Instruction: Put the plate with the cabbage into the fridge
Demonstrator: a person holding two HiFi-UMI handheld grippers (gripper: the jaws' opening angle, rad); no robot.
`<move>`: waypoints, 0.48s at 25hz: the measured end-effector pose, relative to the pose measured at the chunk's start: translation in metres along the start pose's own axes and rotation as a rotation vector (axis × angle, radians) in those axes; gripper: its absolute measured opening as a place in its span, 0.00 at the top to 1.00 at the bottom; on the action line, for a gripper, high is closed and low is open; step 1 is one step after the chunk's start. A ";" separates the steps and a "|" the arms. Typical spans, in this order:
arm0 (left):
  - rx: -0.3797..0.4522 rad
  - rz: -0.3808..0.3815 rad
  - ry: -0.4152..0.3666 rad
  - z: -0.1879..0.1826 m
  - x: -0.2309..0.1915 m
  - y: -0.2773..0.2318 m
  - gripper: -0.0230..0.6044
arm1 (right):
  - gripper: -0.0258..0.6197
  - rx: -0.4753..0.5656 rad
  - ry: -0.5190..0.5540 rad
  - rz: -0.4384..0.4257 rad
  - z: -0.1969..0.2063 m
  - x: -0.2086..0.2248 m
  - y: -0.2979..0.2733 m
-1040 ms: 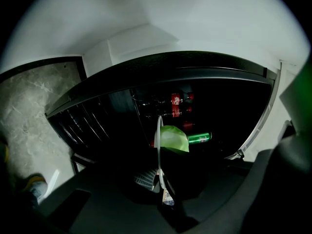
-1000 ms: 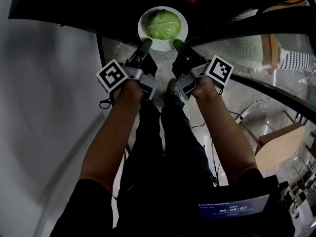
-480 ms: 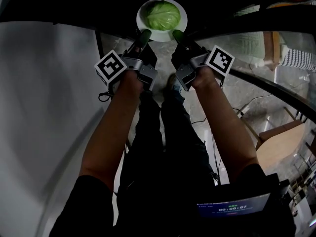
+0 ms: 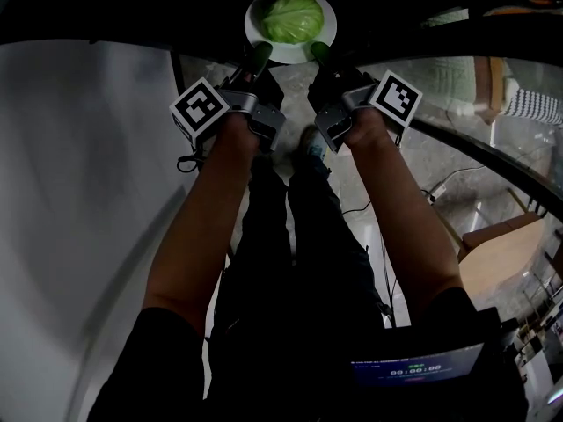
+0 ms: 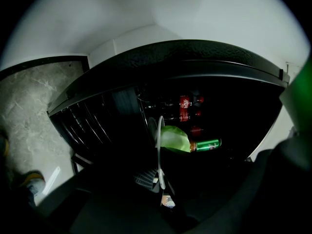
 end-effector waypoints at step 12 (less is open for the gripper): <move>0.037 -0.034 -0.050 0.001 0.003 0.002 0.94 | 0.92 0.025 0.029 0.012 0.001 0.000 -0.001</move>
Point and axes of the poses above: the fingertips, and each gripper's own axes: y backward along the fingers, x to its right, z out of its underside, the point moved 10 cm from there along y, backward along the fingers, and after that the axes turned 3 degrees about -y, right-handed, at the moved point
